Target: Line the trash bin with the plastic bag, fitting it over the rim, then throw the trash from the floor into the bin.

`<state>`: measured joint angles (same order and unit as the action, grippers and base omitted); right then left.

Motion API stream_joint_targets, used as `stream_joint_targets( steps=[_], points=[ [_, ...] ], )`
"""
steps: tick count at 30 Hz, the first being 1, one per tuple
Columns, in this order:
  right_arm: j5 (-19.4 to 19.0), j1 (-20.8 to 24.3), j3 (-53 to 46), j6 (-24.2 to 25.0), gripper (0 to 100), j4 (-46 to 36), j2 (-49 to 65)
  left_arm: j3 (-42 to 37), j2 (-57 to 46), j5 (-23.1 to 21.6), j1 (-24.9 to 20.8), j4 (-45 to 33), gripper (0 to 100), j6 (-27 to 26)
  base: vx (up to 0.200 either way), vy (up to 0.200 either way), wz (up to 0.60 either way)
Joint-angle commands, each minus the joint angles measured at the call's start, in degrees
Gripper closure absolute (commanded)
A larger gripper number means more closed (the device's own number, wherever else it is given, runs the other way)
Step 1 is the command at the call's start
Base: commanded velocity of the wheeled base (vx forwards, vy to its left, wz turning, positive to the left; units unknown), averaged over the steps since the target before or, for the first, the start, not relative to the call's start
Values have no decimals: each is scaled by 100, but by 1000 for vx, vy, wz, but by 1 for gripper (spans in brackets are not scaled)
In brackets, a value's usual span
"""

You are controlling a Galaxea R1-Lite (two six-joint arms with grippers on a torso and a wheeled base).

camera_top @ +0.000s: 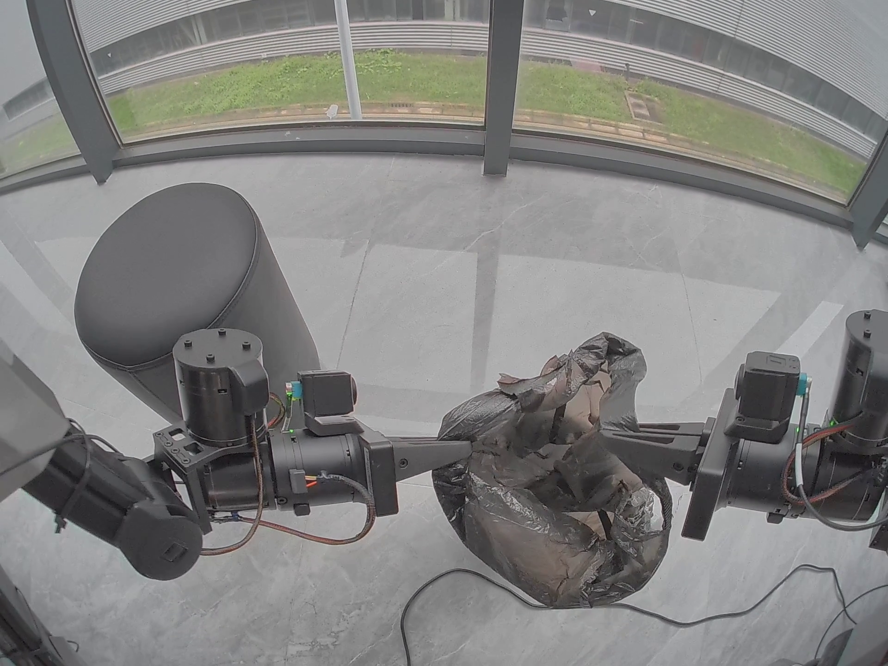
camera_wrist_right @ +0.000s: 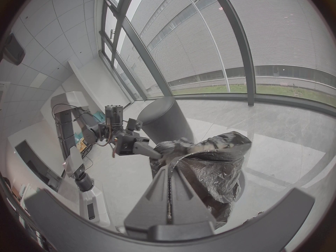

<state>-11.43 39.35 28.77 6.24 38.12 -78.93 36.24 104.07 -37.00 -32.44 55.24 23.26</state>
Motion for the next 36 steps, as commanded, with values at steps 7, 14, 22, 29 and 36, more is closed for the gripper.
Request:
stream_joint_targets(
  steps=[7,14,22,29,36],
  points=[
    [-280,-279,41,-18,100,143,-896,-65,1757,0,300,1850,100,30,0,0,0],
    [-439,-543,208,-27,100,635,-1625,-100,2425,-27,502,3099,100,346,0,0,0],
    [-439,-543,577,-9,100,1101,-2346,-30,2768,-44,634,3309,100,460,0,0,0],
    [-421,-859,612,-97,100,1136,-2601,753,3365,-27,625,3309,100,469,0,0,0],
    [-465,-1351,595,-360,100,1136,-2812,1306,3831,44,598,3283,100,530,0,0,0]
  ],
)
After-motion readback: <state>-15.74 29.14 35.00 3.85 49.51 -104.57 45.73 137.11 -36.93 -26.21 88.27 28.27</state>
